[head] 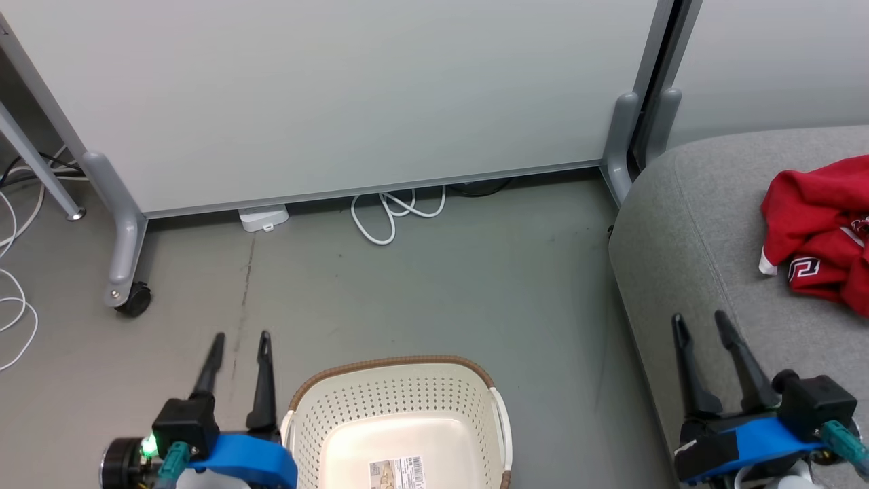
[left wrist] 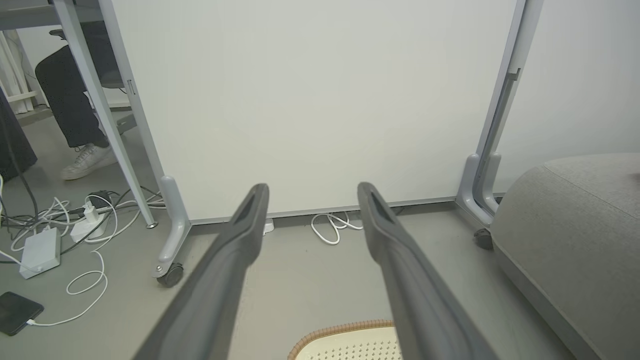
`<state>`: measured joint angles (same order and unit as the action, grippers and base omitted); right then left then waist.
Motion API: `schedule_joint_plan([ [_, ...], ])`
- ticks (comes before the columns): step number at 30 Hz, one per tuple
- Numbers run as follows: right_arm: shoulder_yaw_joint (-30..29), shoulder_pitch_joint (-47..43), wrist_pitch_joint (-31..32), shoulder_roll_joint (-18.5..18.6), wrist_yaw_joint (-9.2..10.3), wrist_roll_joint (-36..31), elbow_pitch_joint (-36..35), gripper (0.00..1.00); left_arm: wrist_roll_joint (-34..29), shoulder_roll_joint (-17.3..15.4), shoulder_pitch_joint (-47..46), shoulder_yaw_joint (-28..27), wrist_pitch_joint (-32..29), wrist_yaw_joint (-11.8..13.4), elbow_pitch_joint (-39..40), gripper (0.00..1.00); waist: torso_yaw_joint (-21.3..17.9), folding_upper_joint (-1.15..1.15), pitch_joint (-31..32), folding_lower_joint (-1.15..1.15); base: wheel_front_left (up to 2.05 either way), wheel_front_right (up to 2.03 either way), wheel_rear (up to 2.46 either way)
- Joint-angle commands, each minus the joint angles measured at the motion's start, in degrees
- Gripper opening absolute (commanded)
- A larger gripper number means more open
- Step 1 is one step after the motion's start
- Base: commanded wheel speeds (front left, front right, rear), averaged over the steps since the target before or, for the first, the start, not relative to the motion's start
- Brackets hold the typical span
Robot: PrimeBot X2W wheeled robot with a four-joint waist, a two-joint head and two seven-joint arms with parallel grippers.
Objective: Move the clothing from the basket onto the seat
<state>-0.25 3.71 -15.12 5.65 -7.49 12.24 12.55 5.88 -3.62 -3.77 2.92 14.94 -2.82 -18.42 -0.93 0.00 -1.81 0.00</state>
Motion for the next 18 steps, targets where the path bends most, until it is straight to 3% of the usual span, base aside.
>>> schedule_joint_plan([
  [1,0.0,0.0,0.0,0.0,0.0,0.0,0.1,0.0,0.0,0.0,0.1,0.0,0.0,0.0,-0.1,0.0,0.0,0.0,0.0,0.0,0.0,0.0,0.0],
  [4,0.1,-0.7,0.1,-0.2,0.0,0.2,1.7,0.0,0.3,0.3,1.3,-0.1,-0.3,0.0,-1.7,0.0,0.0,0.0,0.0,0.0,0.0,0.0,0.0],
  [18,-1.3,0.2,4.2,-0.7,0.0,15.0,1.8,0.0,16.2,0.4,0.1,-2.1,-4.5,-0.9,-0.8,0.0,0.1,0.0,0.2,0.0,0.0,0.0,0.0],
])
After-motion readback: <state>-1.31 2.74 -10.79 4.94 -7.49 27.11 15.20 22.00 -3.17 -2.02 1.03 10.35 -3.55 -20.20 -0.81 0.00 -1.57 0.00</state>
